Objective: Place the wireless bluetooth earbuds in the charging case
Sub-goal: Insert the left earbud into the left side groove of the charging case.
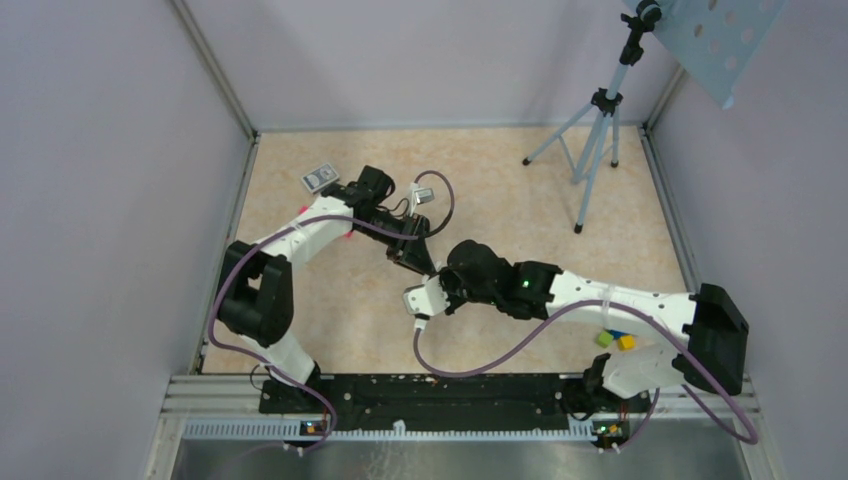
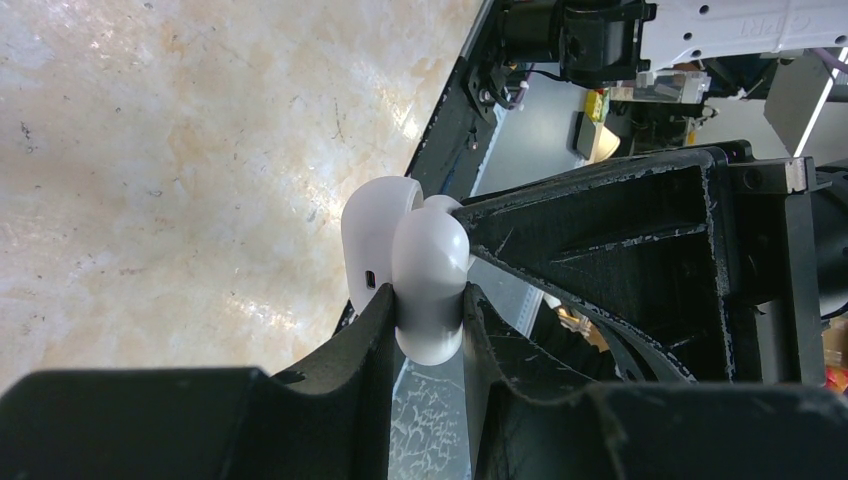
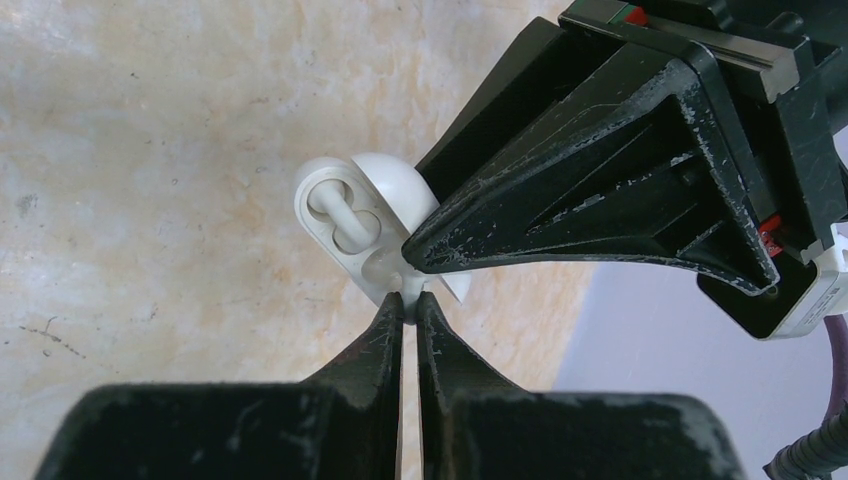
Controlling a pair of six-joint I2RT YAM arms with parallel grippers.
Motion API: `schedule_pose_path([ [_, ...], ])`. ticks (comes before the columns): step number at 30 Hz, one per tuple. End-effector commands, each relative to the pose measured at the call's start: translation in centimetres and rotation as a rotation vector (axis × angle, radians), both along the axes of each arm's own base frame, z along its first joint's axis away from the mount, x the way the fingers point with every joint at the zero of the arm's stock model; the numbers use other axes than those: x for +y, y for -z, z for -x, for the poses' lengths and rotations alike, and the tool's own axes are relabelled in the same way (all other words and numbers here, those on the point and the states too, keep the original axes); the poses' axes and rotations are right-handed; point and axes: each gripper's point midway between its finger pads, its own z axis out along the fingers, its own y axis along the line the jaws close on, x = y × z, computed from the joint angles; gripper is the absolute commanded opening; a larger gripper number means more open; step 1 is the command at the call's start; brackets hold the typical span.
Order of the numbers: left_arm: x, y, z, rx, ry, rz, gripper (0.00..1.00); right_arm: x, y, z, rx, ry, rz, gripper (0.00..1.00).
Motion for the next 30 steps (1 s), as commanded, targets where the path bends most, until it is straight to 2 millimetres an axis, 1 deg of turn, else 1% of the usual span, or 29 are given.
schedule_pose_path([
  [1,-0.2,-1.8,0.7,-0.031,0.021,0.046,0.0,0.2,0.0,0.2,-0.009,-0.011,0.019,0.0],
  [9,-0.3,-2.8,1.0,-0.026,0.031,0.072,0.0,-0.3,0.8,0.3,-0.008,-0.017,0.06,0.0],
  [20,-0.4,-2.7,1.1,0.027,0.029,0.069,0.0,-0.8,1.1,0.5,-0.006,-0.027,0.081,0.0],
  [24,-0.5,-2.6,1.0,0.03,0.028,0.063,0.0,-0.9,0.9,0.6,-0.009,-0.028,0.075,0.0],
  [30,-0.5,-2.7,1.0,0.028,0.031,0.071,0.0,-1.2,1.2,0.7,-0.004,-0.029,0.085,0.0],
])
